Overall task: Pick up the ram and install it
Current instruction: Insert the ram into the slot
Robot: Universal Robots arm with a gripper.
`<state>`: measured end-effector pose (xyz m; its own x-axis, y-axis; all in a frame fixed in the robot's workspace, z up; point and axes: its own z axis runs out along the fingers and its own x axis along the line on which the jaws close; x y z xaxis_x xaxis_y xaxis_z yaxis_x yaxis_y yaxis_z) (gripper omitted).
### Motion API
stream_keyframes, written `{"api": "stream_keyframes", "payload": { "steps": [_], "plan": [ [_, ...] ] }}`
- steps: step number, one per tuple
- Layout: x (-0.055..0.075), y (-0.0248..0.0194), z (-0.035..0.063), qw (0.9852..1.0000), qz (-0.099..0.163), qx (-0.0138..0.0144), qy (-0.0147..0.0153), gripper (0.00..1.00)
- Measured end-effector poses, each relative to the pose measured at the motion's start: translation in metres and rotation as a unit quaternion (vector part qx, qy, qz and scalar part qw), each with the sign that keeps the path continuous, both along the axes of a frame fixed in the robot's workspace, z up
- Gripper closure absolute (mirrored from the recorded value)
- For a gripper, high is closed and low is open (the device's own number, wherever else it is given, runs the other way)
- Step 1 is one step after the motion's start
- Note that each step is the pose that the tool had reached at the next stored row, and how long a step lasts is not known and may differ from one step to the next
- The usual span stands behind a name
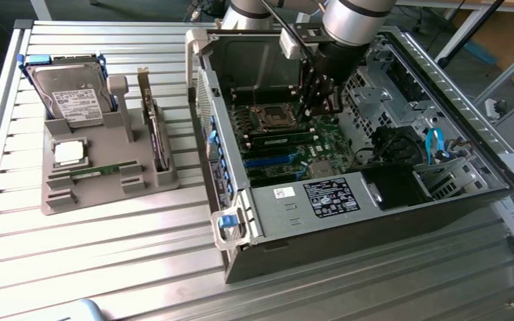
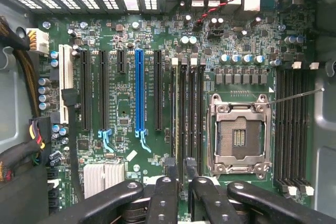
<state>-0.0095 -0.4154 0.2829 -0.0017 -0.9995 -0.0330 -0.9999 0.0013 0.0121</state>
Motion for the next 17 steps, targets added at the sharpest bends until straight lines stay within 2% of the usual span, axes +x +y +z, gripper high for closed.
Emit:
{"api": "stream_keyframes", "payload": {
  "steps": [7, 17],
  "plan": [
    [0.000, 0.0000, 0.0084, 1.0000, 0.000, -0.0001, 0.0000, 0.81],
    [0.000, 0.0000, 0.0366, 1.0000, 0.000, 0.0000, 0.0000, 0.81]
  ]
}}
